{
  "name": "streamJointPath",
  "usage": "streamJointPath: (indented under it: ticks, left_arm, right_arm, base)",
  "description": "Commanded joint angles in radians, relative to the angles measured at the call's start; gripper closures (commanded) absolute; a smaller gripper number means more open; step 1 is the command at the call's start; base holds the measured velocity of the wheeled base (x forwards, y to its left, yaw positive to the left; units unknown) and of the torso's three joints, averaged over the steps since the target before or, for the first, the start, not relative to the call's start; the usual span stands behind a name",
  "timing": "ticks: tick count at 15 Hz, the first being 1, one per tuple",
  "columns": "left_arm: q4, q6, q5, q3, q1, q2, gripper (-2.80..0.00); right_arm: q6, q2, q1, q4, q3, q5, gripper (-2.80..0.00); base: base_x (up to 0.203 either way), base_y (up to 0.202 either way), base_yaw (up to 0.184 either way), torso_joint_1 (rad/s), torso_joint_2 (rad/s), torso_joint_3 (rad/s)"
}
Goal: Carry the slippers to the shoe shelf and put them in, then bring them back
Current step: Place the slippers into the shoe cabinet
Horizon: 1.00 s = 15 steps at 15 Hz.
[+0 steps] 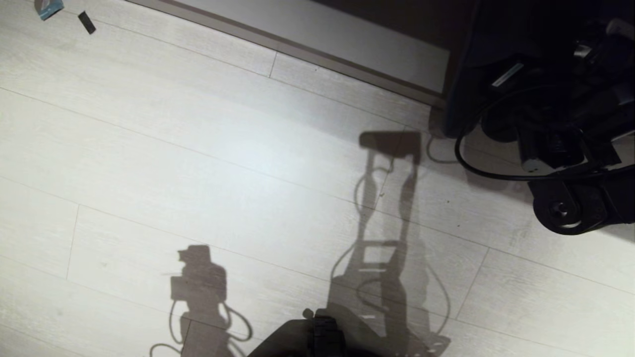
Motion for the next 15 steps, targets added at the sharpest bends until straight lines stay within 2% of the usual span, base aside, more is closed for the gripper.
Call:
streamJointPath:
  ticks: [1, 10, 11, 12, 15]
  left_arm:
    - [0.000, 0.000, 0.001, 0.000, 0.000, 0.001, 0.00]
    - [0.000, 0.000, 0.001, 0.000, 0.000, 0.001, 0.00]
    - [0.000, -0.002, 0.001, 0.000, 0.000, 0.001, 0.00]
    - [0.000, -0.002, 0.001, 0.000, 0.000, 0.001, 0.00]
    - [0.000, 0.000, 0.001, 0.000, 0.000, 0.001, 0.00]
  right_arm:
    - [0.000, 0.029, -0.007, -0.007, -0.051, -0.002, 0.00]
    - [0.018, 0.112, -0.018, 0.074, -0.237, -0.002, 0.00]
    - [0.018, 0.119, -0.023, 0.074, -0.239, -0.001, -2.09]
    - [0.018, 0.126, -0.025, 0.074, -0.248, -0.002, -2.80]
    - [0.018, 0.129, -0.032, 0.071, -0.268, -0.003, -2.80]
  base:
    - [0.000, 0.000, 0.000, 0.000, 0.00, 0.000]
    - [0.000, 0.000, 0.000, 0.000, 0.00, 0.000]
    - [0.000, 0.000, 0.000, 0.000, 0.00, 0.000]
    - [0.000, 0.000, 0.000, 0.000, 0.00, 0.000]
    - [0.000, 0.000, 0.000, 0.000, 0.00, 0.000]
